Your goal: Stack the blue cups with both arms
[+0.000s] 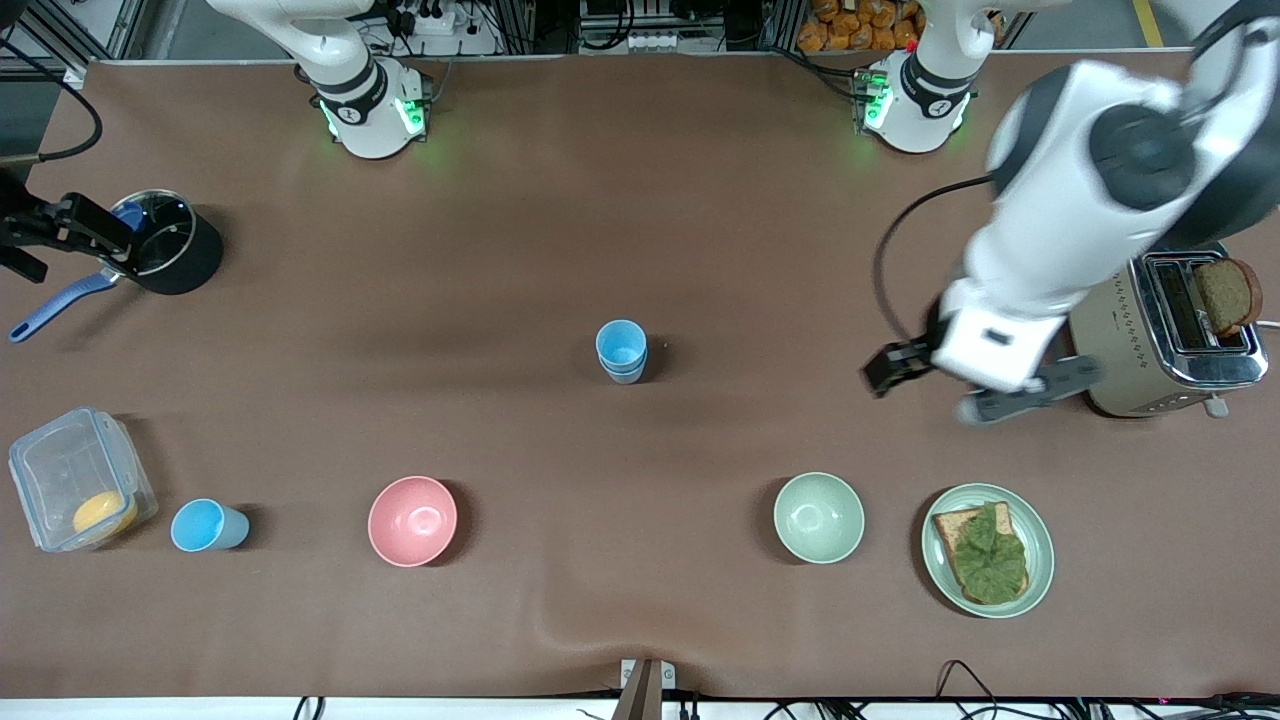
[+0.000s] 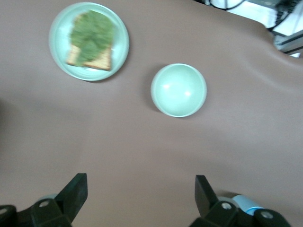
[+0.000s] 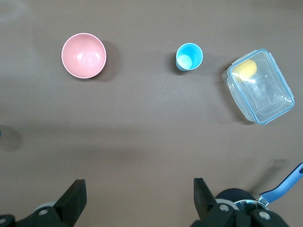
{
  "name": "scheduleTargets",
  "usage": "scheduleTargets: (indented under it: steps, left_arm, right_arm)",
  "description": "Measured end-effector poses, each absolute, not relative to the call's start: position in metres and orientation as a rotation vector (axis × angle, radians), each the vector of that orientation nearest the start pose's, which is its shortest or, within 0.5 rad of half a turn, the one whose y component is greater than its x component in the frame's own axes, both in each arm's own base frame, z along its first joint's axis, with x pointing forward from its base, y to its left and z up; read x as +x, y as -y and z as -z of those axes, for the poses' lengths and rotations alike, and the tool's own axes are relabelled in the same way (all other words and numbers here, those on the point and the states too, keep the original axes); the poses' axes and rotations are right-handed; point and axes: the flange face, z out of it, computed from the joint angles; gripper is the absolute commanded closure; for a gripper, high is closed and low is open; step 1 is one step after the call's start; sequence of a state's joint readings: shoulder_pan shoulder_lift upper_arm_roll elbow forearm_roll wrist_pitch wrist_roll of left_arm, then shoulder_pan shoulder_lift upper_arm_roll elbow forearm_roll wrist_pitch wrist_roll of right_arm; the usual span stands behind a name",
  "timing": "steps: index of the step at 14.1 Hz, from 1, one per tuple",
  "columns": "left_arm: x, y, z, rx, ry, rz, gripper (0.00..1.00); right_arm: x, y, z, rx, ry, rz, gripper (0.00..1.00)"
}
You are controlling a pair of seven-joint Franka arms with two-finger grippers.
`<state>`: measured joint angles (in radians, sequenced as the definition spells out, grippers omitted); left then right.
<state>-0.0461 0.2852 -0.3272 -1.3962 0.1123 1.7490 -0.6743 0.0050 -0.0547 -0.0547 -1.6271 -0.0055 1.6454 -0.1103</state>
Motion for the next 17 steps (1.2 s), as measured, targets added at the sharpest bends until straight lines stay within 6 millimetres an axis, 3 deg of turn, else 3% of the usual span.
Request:
scheduleTargets:
  steps: [5,9,12,17]
  left_arm:
    - [0.571,0.094,-0.642,-3.056,0.329,0.039,0.00]
    - [0.529,0.038,-0.689,-3.078,0.219,0.013,0.00]
    - [0.515,0.026,-0.697,-3.083,0.103,-0.021,0.00]
    - [0.521,0.033,-0.679,-3.141,0.008,-0.091,0.00]
  right_arm:
    - [0.543,0.027,-0.633,-3.145,0.101,0.092,0.00]
    - [0.543,0.023,-0.634,-3.135,0.109,0.092,0.00]
    - [0.543,0.022,-0.636,-3.131,0.107,0.097,0.00]
    - [0.543,0.023,-0.635,-3.129,0.104,0.096,0.00]
